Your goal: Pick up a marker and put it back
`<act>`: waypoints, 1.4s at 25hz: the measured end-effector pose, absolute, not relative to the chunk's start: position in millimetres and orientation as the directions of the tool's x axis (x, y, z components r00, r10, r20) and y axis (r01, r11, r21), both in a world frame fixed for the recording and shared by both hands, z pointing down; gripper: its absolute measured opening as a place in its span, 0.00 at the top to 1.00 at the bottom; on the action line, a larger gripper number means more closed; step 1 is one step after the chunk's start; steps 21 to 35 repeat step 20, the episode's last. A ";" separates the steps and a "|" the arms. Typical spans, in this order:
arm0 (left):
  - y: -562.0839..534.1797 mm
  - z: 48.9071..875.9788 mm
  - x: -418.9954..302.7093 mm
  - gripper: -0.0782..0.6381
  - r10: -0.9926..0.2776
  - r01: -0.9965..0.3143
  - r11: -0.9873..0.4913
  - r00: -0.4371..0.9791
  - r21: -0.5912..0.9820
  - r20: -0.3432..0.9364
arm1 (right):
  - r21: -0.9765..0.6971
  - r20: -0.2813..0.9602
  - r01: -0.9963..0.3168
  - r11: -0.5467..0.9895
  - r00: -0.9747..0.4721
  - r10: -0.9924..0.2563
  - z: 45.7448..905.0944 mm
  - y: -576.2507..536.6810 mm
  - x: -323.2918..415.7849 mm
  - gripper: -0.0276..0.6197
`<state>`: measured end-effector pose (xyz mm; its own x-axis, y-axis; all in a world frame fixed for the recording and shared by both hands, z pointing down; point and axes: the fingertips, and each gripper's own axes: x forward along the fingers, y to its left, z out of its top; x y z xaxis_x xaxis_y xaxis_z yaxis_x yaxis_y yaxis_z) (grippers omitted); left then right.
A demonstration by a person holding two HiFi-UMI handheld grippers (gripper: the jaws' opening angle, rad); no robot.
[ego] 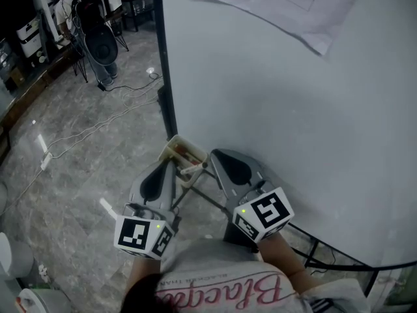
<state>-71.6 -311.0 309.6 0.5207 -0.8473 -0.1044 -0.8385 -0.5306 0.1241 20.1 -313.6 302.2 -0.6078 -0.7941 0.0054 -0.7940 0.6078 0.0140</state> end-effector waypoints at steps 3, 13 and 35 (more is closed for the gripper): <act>-309.7 309.0 -72.6 0.89 -0.849 -0.840 -0.528 0.518 0.123 -0.108 | 0.022 0.014 -0.790 0.612 -0.612 -0.791 303.5 -312.5 18.7 0.95; -307.4 308.8 -71.7 0.89 -0.844 -0.836 -0.535 0.524 0.121 -0.110 | 0.058 0.024 -0.790 0.610 -0.610 -0.792 305.0 -307.2 14.3 0.96; -306.6 310.0 -71.3 0.89 -0.841 -0.832 -0.540 0.529 0.126 -0.112 | 0.096 0.033 -0.796 0.597 -0.597 -0.801 309.1 -303.2 11.3 0.95</act>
